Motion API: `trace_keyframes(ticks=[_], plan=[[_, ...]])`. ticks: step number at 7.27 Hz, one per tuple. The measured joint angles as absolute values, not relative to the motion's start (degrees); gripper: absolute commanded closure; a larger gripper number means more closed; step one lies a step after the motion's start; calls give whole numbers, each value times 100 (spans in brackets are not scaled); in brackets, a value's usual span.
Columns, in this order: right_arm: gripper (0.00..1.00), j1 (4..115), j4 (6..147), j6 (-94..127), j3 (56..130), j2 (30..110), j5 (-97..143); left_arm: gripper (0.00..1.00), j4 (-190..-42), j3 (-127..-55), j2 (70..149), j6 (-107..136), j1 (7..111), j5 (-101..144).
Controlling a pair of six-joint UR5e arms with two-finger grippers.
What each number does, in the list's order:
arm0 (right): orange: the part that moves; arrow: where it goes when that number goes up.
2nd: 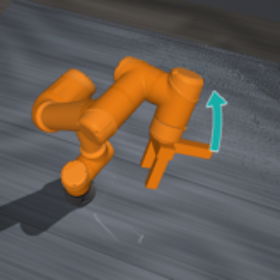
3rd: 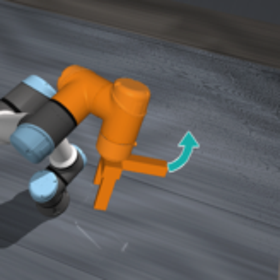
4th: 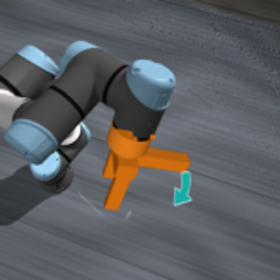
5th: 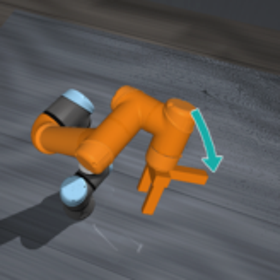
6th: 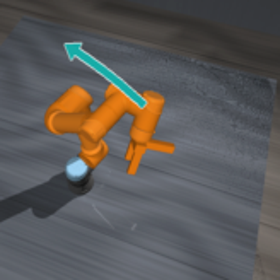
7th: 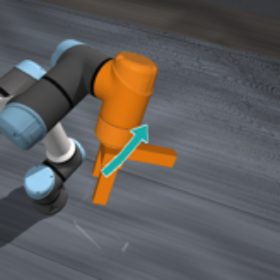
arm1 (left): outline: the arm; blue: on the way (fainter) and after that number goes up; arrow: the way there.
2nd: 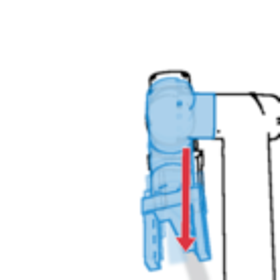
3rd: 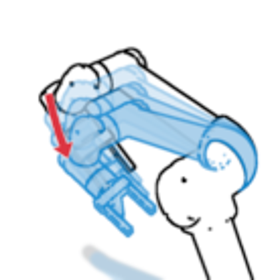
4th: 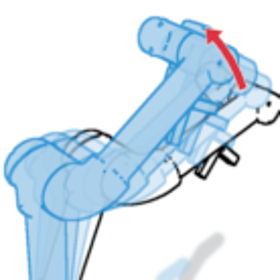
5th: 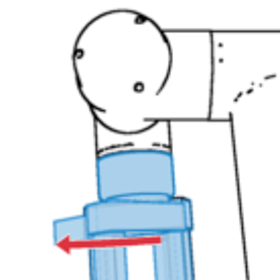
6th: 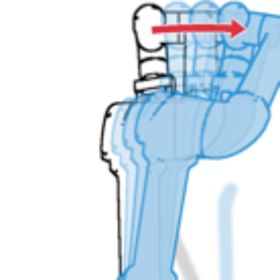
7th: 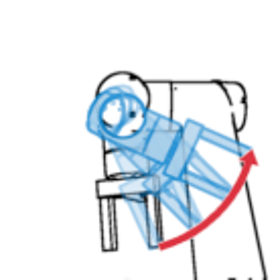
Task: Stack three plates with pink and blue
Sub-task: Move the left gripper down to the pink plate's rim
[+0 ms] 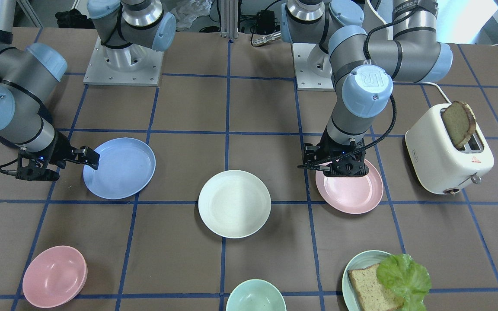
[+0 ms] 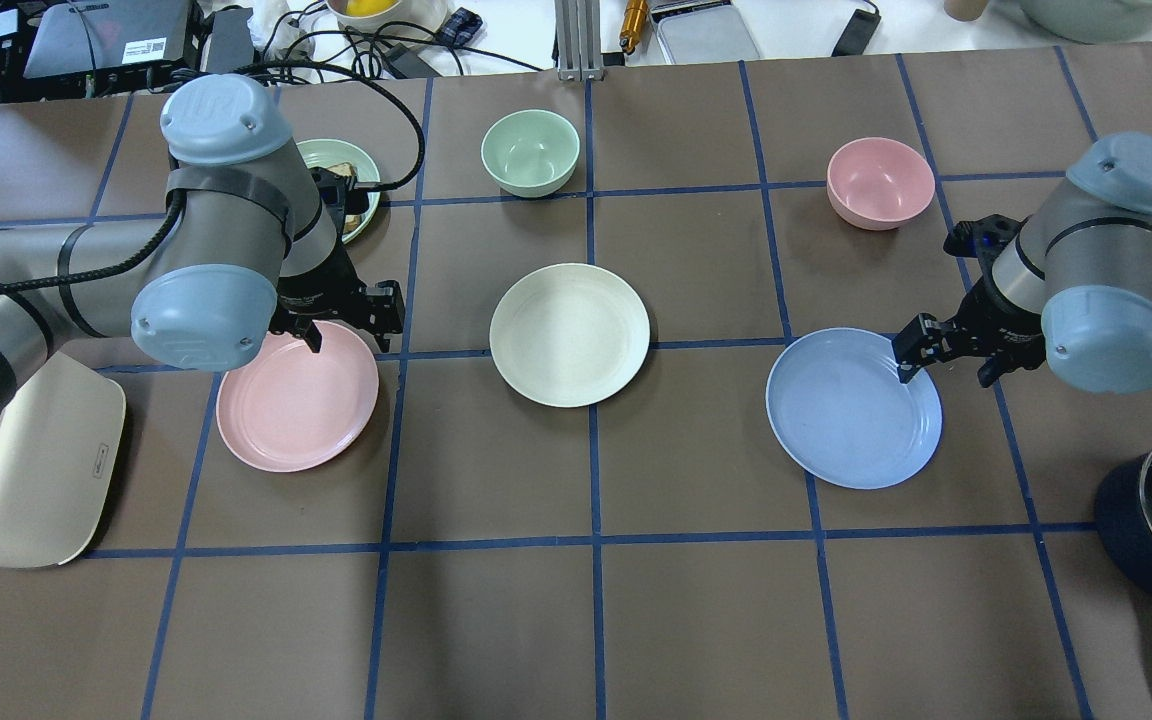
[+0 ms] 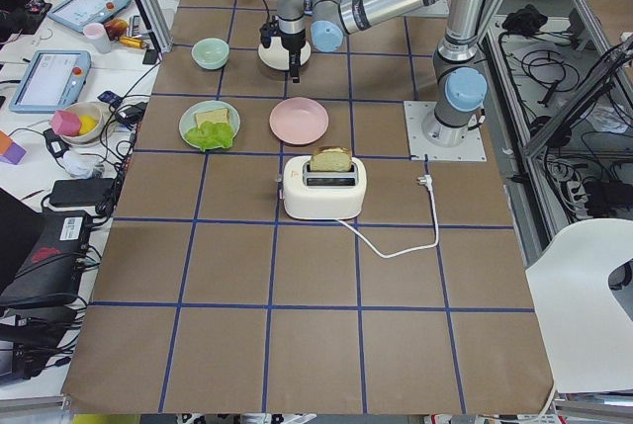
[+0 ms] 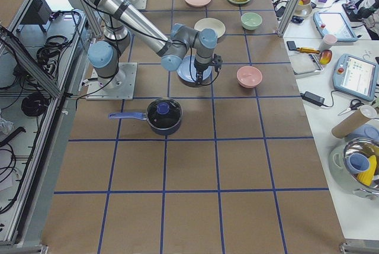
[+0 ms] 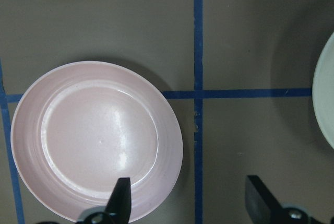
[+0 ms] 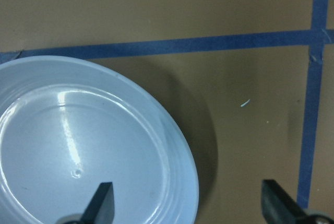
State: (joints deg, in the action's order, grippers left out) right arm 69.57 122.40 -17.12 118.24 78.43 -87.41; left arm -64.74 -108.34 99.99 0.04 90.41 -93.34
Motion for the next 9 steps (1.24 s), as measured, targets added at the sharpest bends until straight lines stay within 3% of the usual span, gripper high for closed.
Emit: trace_keyframes(ticks=[2,5,6,7,9], plan=[[0,6953,12349,-1691,11925,7832,-8708,41,-6393,-10926,10034,1,9034,-9336],[4,6934,12478,-1671,11969,7675,-8680,41,-6222,-11083,10184,1,9024,-9356],[11,6930,12569,-1670,11973,7591,-8711,41,-6103,-11118,10272,8,9021,-9361],[36,6928,12601,-1670,11975,7533,-8732,41,-5934,-11177,10367,29,9014,-9360],[65,6923,12592,-1677,11972,7488,-8738,42,-5336,-11383,10594,78,8997,-9349]])
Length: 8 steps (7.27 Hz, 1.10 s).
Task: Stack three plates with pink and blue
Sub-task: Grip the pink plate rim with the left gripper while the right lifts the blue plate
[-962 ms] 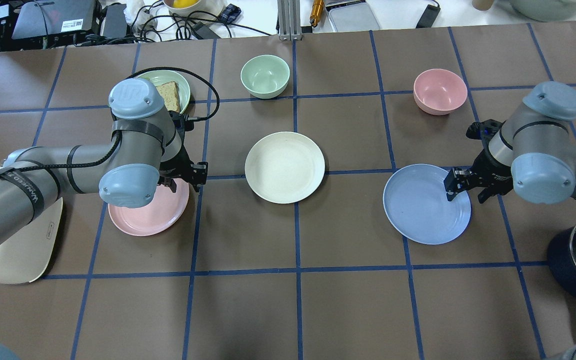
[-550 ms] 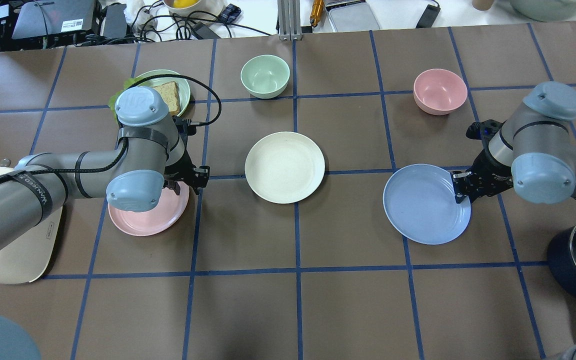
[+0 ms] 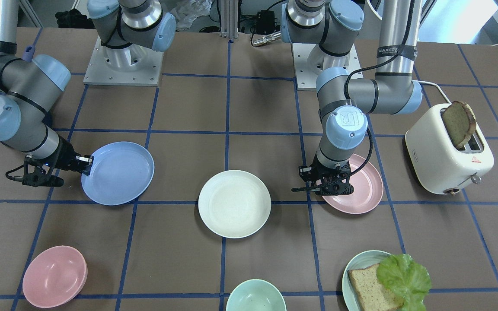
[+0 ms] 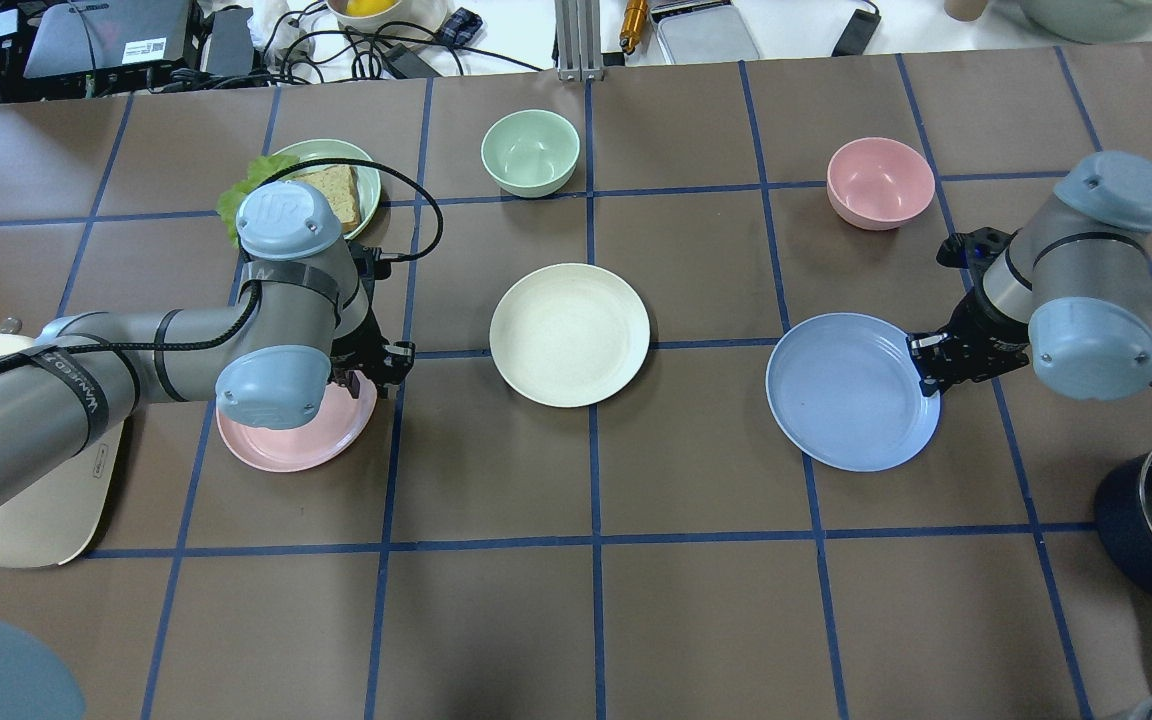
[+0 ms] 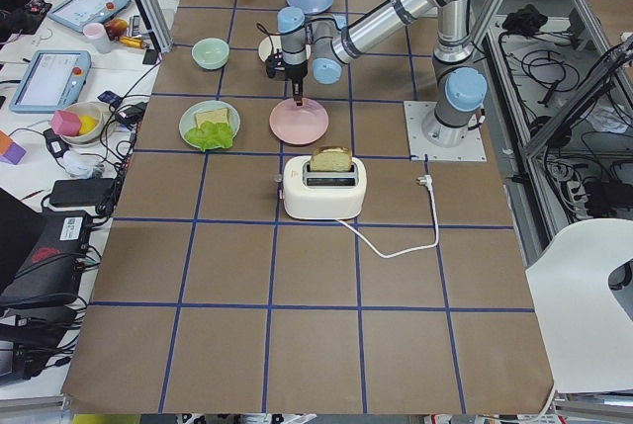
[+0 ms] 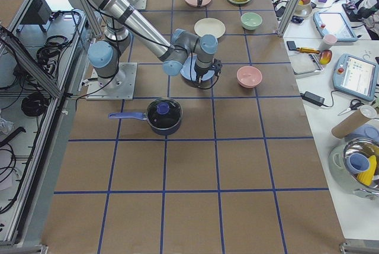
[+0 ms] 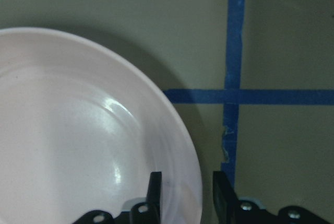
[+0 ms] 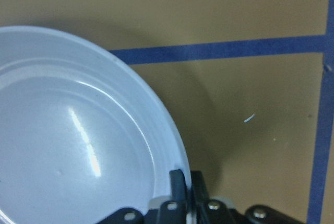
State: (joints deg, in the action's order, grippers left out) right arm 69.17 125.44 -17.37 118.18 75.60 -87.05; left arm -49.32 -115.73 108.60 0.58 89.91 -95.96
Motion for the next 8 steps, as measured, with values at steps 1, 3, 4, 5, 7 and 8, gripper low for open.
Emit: trace_keyframes(ticks=[1,3,4,5,7,8], plan=[[100,6917,12442,-1739,11690,7586,-8700,89,-4936,-11570,10864,66,8991,-9614],[100,6917,11849,-1740,11234,7623,-8650,100,-4941,-11562,10878,93,8991,-9625],[100,6917,11531,-1740,10982,7625,-8594,100,-4947,-11555,10882,128,8991,-9630],[100,6917,11309,-1740,10780,7628,-8565,100,-4960,-11545,10885,180,8993,-9634],[100,6917,11114,-1740,10541,7629,-8543,100,-5003,-11457,10858,237,9082,-9865],[100,6918,11061,-1736,10473,7631,-8536,100,-5062,-11353,10862,263,9155,-9990]])
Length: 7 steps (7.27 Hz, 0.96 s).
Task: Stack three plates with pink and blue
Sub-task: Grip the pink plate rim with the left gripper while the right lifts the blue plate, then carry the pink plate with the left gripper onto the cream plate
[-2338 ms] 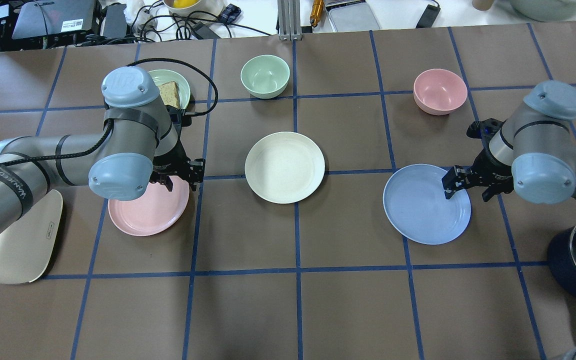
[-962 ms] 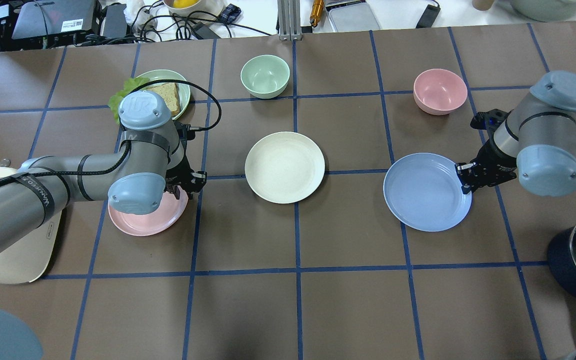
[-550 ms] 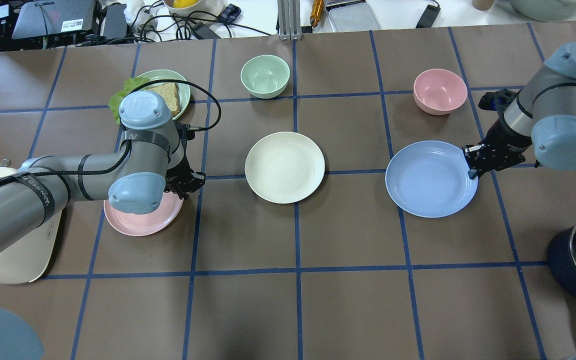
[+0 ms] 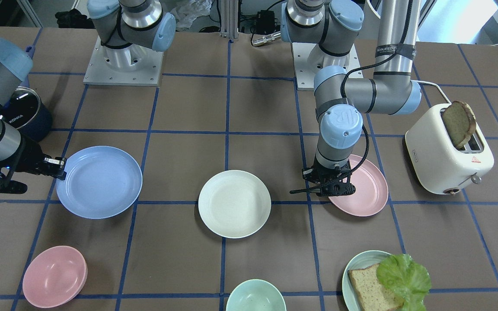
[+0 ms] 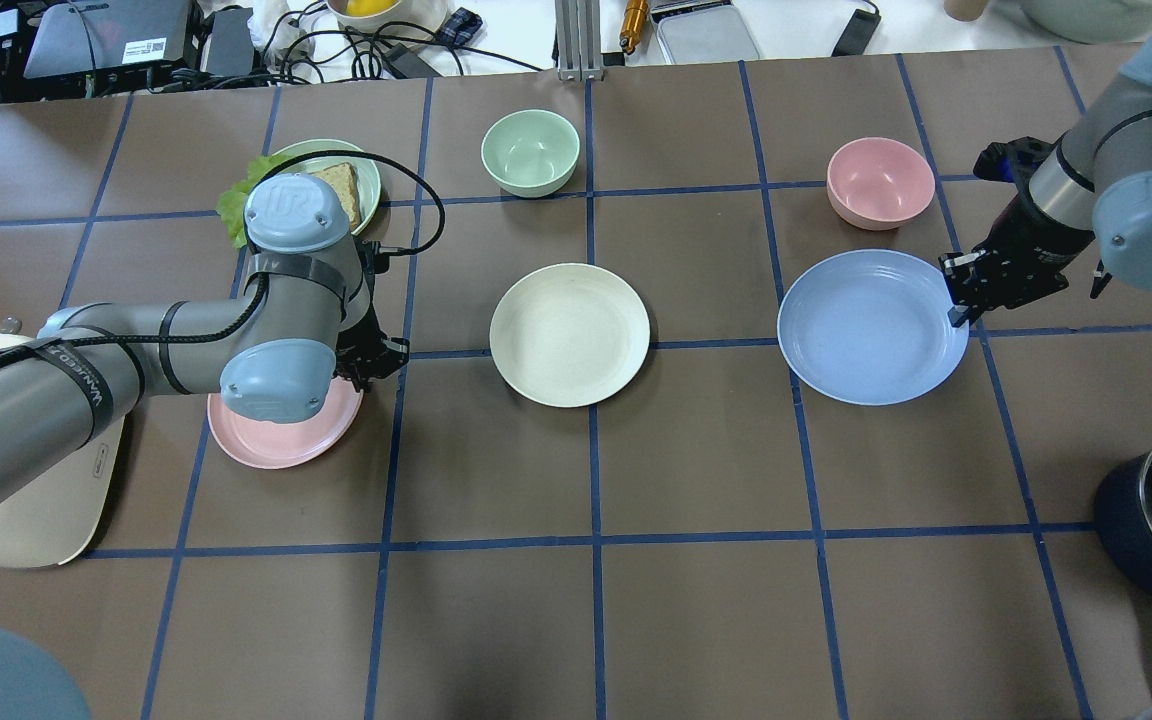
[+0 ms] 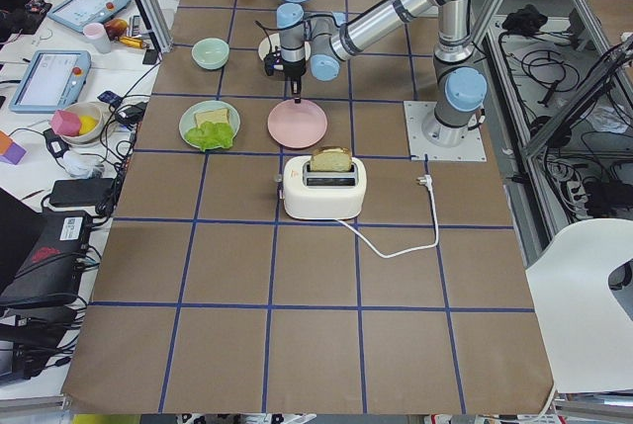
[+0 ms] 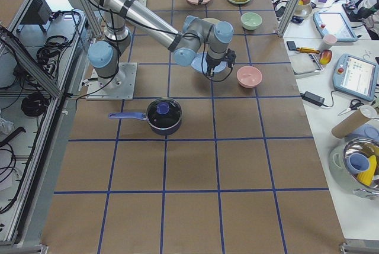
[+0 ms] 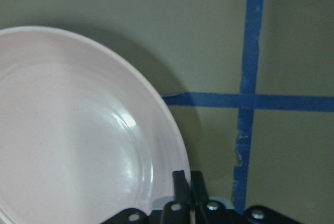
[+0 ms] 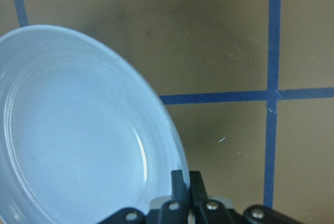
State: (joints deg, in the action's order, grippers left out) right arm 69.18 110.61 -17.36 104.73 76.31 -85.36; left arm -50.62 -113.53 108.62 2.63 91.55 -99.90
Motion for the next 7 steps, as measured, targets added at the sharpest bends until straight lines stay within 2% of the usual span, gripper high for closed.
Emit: trace_keyframes(ticks=[7], plan=[[100,6942,10783,-1664,10341,7662,-8519,100,-6597,-9721,10990,681,9964,-10060]])
